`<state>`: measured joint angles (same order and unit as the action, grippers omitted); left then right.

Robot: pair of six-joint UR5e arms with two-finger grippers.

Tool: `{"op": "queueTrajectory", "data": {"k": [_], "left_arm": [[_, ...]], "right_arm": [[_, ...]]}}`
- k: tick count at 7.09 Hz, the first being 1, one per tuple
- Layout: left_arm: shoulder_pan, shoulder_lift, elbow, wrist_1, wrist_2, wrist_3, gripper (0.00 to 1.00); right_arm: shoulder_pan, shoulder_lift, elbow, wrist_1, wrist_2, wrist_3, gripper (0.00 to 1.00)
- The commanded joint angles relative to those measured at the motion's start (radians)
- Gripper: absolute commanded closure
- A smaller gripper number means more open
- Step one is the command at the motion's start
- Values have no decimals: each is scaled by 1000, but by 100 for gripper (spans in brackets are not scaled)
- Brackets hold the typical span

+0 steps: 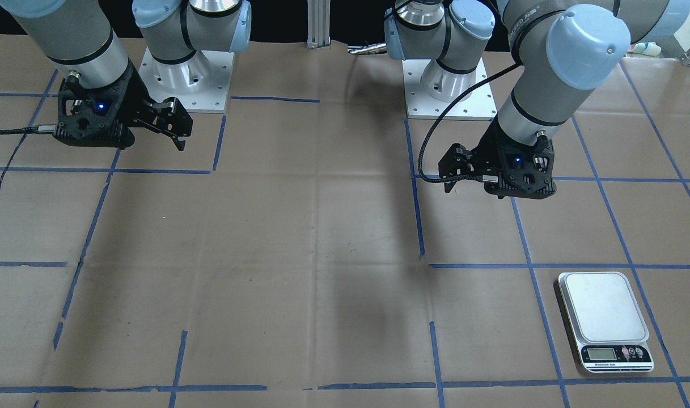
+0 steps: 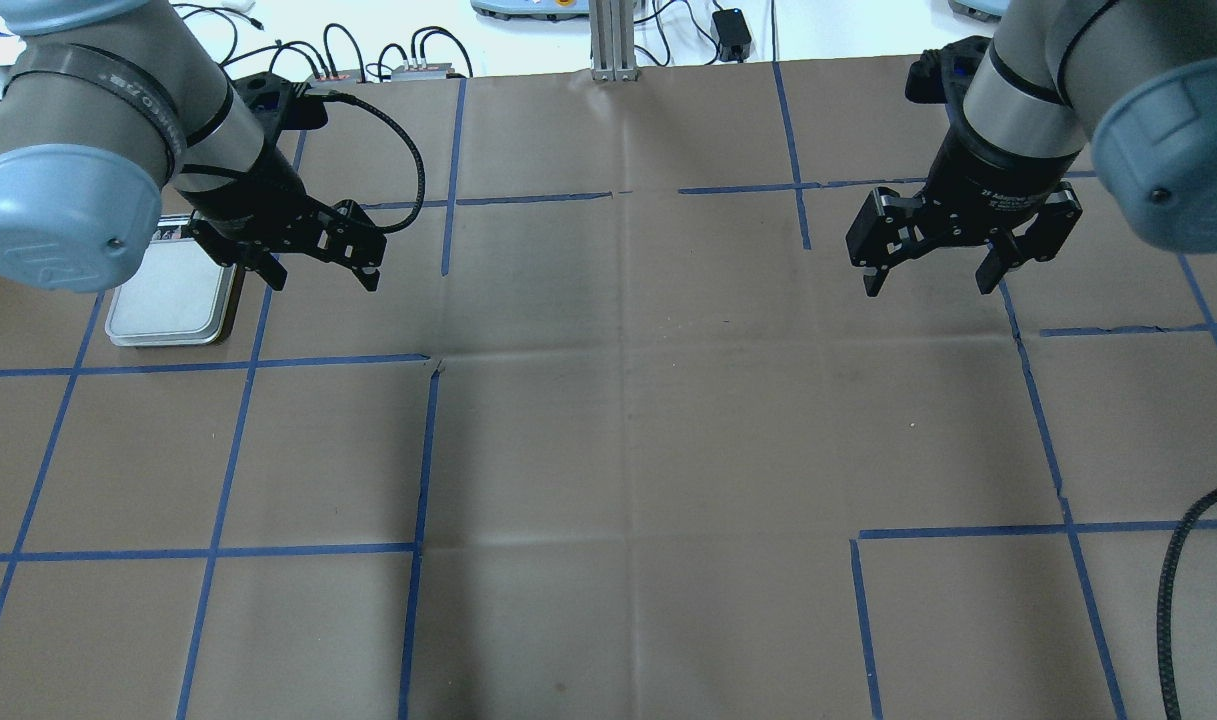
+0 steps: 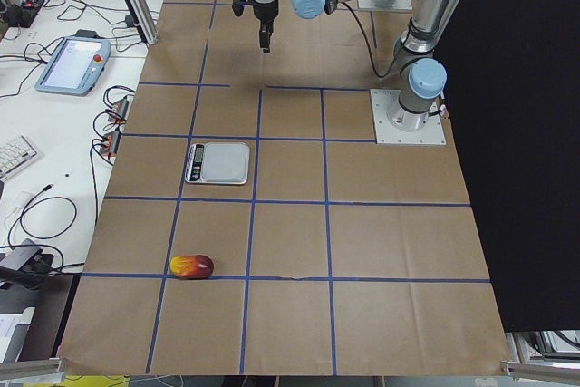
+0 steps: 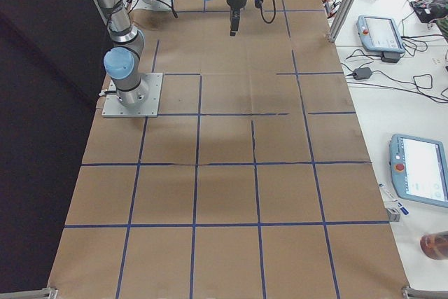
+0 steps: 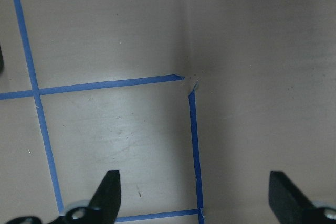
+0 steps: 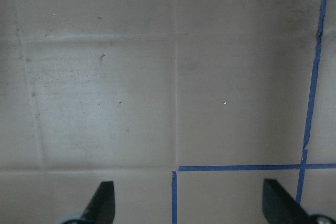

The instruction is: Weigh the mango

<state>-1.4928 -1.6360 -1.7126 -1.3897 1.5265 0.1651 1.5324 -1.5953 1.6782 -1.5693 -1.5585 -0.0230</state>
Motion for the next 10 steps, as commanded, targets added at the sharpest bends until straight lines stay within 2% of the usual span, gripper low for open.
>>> {"op": "queueTrajectory", "data": {"k": [1, 7, 10], "left_arm": [[0, 1, -13, 4, 4, -1, 0], [0, 4, -16, 12, 9, 2, 0], [0, 53, -16, -40, 14, 2, 0]], "right_arm": [[0, 0, 0, 0, 0, 0, 0], [0, 0, 0, 0, 0, 0, 0], [0, 0, 0, 0, 0, 0, 0]]}}
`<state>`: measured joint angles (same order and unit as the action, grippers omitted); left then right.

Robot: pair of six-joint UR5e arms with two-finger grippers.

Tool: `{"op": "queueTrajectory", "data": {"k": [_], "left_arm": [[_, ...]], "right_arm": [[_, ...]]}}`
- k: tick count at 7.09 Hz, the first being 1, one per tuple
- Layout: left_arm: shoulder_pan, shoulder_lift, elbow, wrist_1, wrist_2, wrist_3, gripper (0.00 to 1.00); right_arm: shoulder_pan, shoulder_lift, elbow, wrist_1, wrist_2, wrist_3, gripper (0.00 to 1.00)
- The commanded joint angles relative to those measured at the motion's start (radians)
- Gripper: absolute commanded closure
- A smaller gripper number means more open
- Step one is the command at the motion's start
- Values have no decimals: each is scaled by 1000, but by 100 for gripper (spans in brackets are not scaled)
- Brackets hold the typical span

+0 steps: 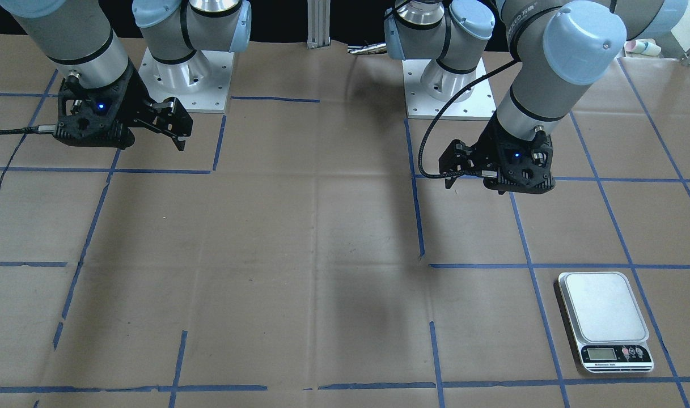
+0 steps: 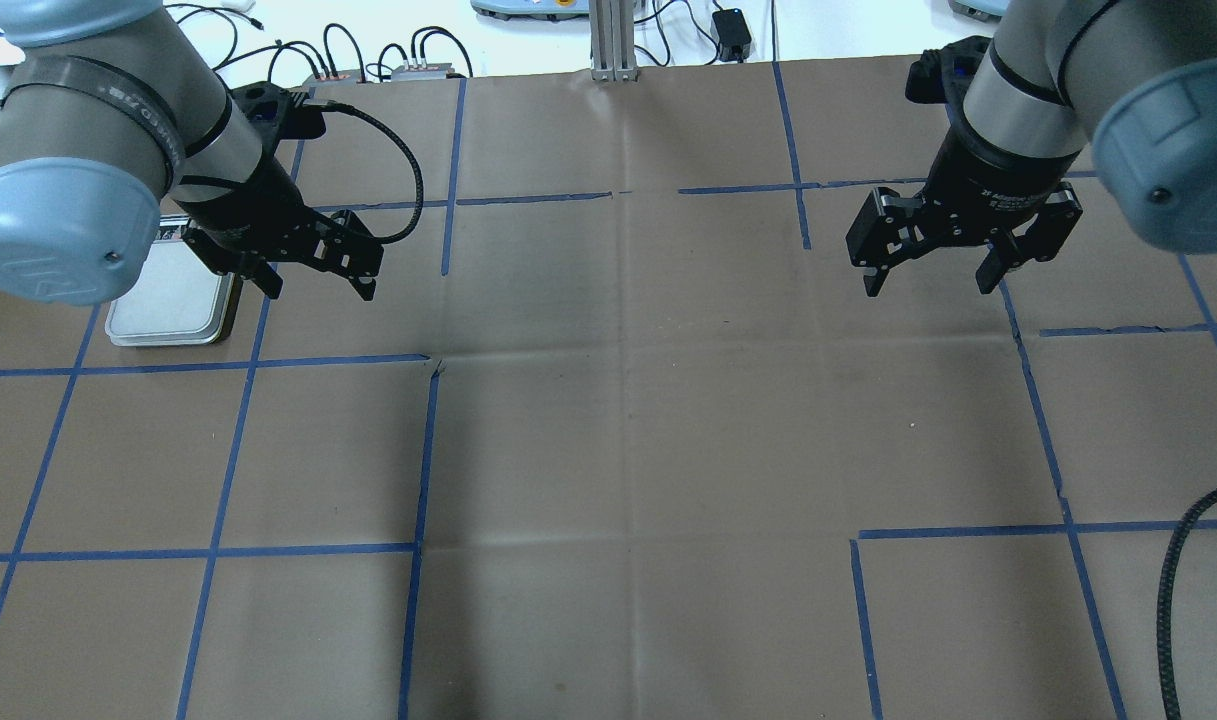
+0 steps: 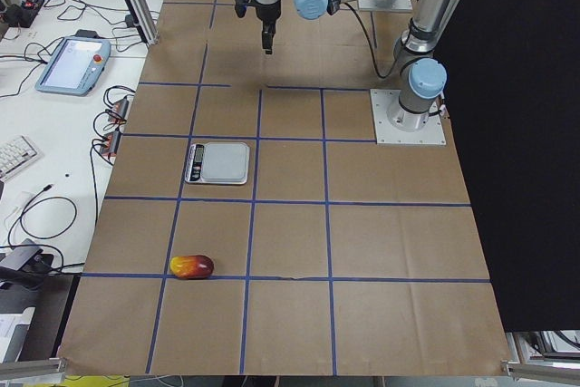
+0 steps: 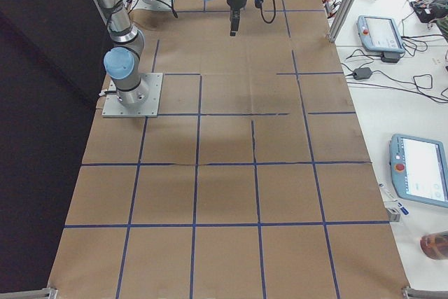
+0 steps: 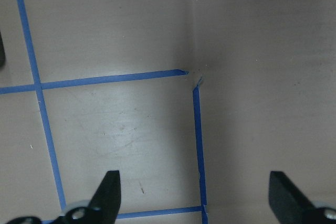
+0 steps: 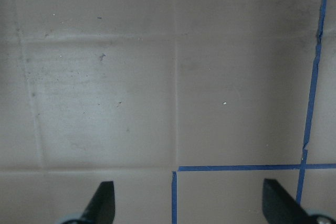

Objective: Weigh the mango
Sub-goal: 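Move the left gripper down toward the red-yellow mango near the table edge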

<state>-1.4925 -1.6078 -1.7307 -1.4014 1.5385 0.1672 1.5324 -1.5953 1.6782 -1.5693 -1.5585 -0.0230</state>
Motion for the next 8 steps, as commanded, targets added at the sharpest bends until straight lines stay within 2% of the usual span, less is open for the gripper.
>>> {"op": "queueTrajectory", "data": {"k": [1, 3, 4, 5, 6, 8], "left_arm": [[0, 61, -1, -68, 2, 0, 0], [18, 77, 11, -80, 3, 17, 0], [73, 101, 14, -94, 49, 70, 0], [168, 117, 4, -109, 95, 225, 0], [281, 85, -3, -96, 78, 400, 0], [472, -22, 11, -32, 80, 542, 0]], "right_arm": [[0, 0, 0, 0, 0, 0, 0], [0, 0, 0, 0, 0, 0, 0], [0, 0, 0, 0, 0, 0, 0], [0, 0, 0, 0, 0, 0, 0], [0, 0, 0, 0, 0, 0, 0], [0, 0, 0, 0, 0, 0, 0]]}}
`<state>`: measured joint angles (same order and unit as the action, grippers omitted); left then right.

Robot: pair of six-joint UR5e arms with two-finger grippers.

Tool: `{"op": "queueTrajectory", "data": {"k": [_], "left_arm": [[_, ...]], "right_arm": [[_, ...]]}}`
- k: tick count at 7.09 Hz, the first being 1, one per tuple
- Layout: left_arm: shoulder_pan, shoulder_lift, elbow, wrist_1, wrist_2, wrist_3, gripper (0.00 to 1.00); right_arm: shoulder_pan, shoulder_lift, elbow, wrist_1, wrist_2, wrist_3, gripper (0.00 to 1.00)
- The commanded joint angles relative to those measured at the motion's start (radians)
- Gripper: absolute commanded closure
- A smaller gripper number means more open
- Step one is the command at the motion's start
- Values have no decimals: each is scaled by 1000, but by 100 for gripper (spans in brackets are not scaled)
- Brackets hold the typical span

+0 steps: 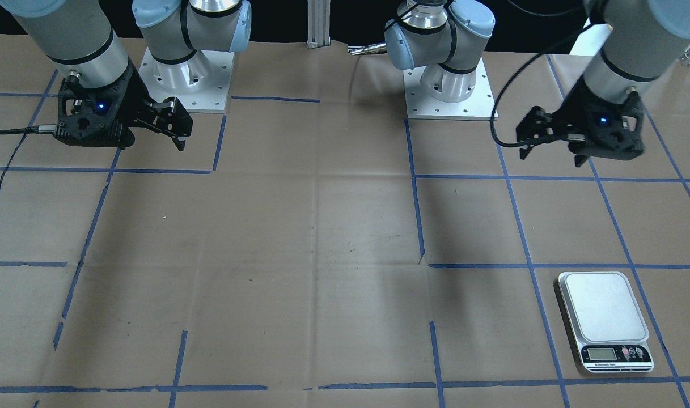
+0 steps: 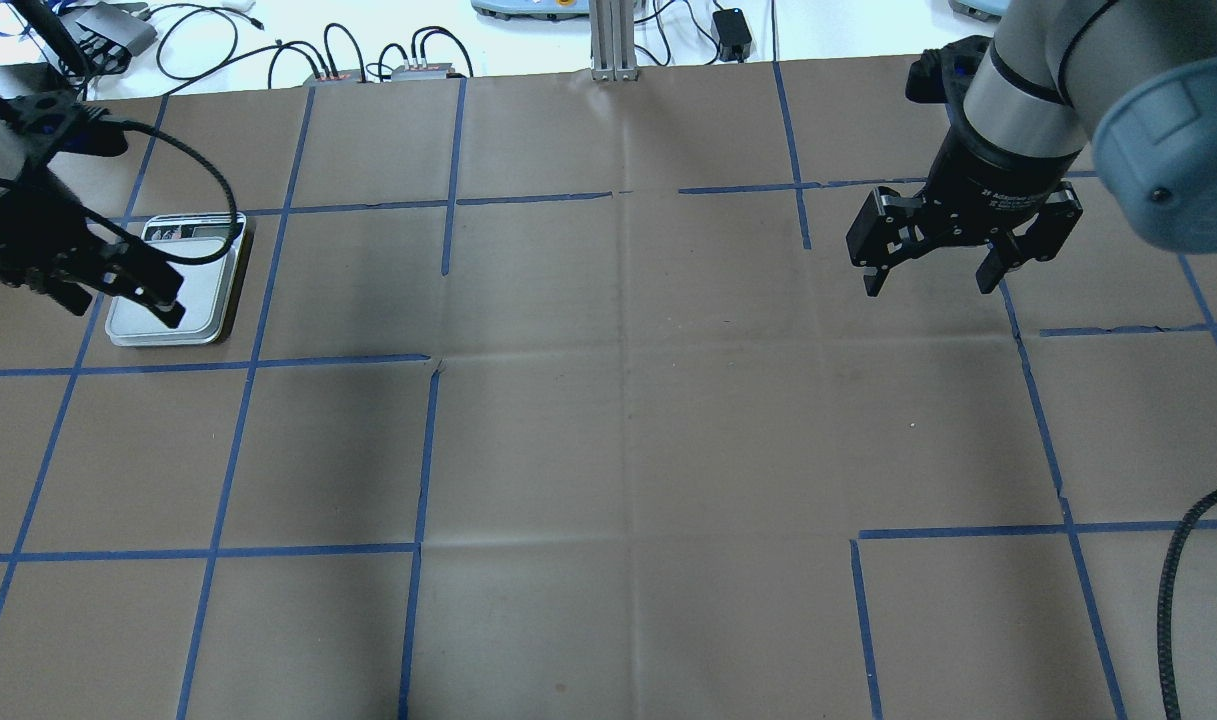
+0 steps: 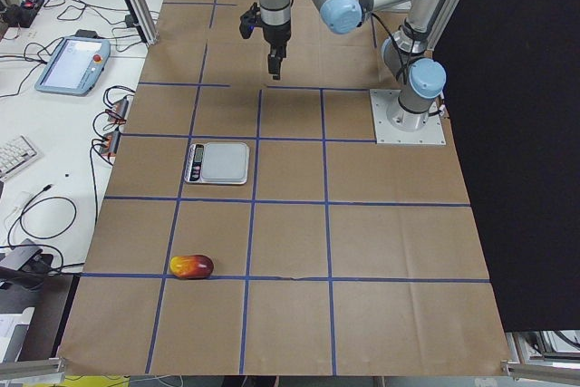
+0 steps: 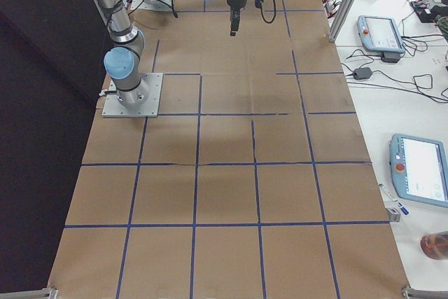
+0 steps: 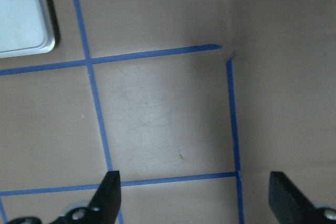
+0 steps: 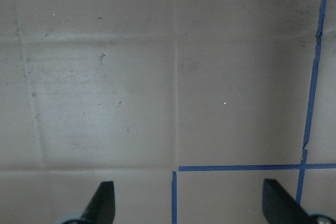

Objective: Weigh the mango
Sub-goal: 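Move the left gripper down toward the red-yellow mango near the table edge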

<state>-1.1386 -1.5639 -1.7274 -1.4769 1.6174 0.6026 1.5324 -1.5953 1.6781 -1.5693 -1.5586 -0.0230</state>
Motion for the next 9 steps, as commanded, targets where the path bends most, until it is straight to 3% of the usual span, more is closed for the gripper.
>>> {"op": "queueTrajectory", "data": {"k": [1, 2, 4, 9], "left_arm": [[179, -152, 26, 161, 4, 187, 0], [224, -229, 32, 273, 9, 196, 0], [330, -409, 159, 323, 2, 198, 0], [396, -919, 844, 285, -29, 171, 0]], "right_arm": [[0, 0, 0, 0, 0, 0, 0], [0, 0, 0, 0, 0, 0, 0], [0, 0, 0, 0, 0, 0, 0], [0, 0, 0, 0, 0, 0, 0]]}}
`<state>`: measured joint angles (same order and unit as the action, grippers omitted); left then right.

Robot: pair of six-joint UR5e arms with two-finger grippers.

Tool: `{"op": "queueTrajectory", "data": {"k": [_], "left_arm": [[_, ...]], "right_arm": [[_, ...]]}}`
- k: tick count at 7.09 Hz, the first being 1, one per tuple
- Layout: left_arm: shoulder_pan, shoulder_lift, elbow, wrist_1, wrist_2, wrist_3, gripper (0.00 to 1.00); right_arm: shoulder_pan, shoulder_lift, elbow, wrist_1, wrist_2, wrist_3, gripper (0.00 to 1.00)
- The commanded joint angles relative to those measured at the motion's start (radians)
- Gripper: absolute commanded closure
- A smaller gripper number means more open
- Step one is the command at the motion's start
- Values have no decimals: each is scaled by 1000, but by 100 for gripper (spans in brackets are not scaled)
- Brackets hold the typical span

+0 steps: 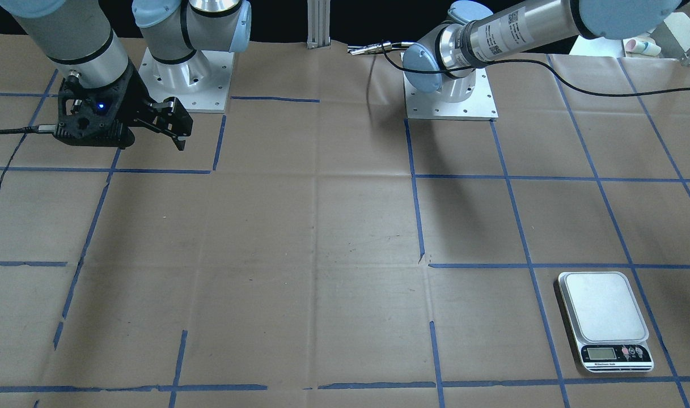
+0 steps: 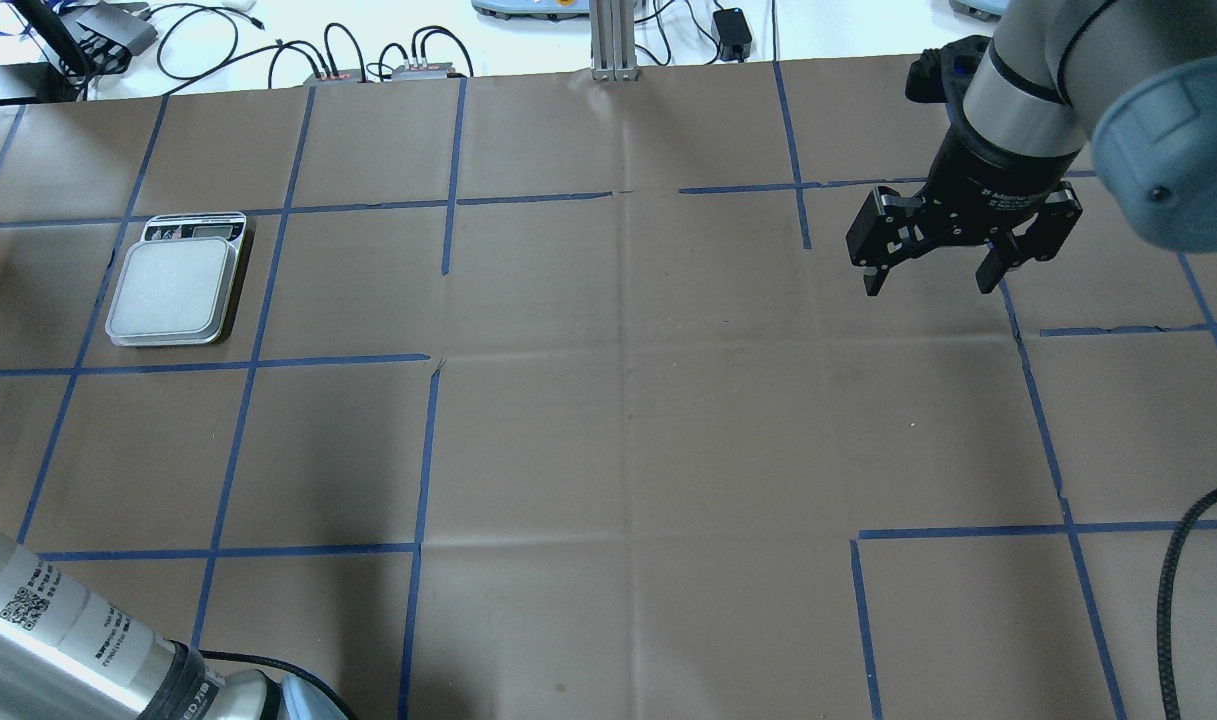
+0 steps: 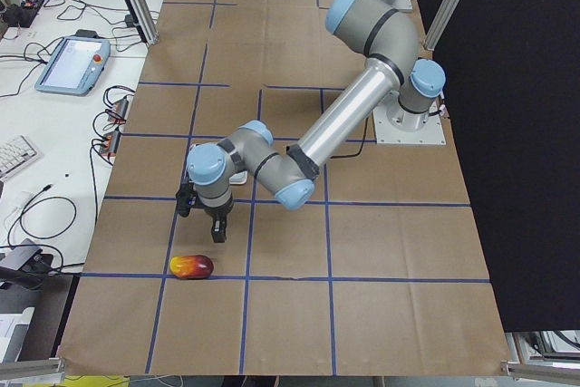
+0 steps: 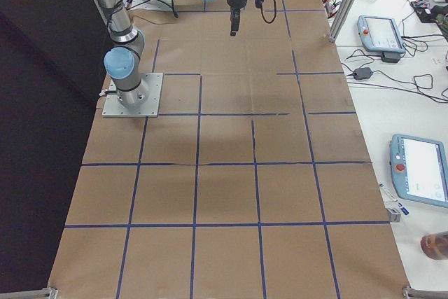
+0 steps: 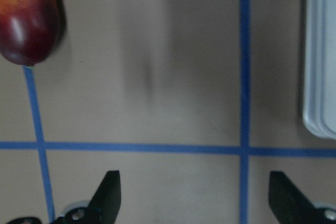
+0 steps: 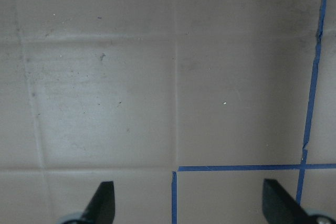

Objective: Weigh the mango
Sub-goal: 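Move the left gripper down toward the red-yellow mango near the table edge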

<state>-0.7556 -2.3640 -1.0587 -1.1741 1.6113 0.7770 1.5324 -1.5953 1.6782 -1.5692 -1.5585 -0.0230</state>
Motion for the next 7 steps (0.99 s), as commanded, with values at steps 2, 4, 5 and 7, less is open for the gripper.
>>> {"op": "queueTrajectory", "data": {"k": [2, 4, 5, 7], "left_arm": [[15, -233, 329, -50, -36, 8, 0], [13, -250, 345, -53, -109, 5, 0], [13, -259, 348, -53, -126, 4, 0], [13, -296, 376, -53, -119, 1, 0]], "right_arm": [[0, 0, 0, 0, 0, 0, 0], [0, 0, 0, 0, 0, 0, 0], [0, 0, 0, 0, 0, 0, 0], [0, 0, 0, 0, 0, 0, 0]]}}
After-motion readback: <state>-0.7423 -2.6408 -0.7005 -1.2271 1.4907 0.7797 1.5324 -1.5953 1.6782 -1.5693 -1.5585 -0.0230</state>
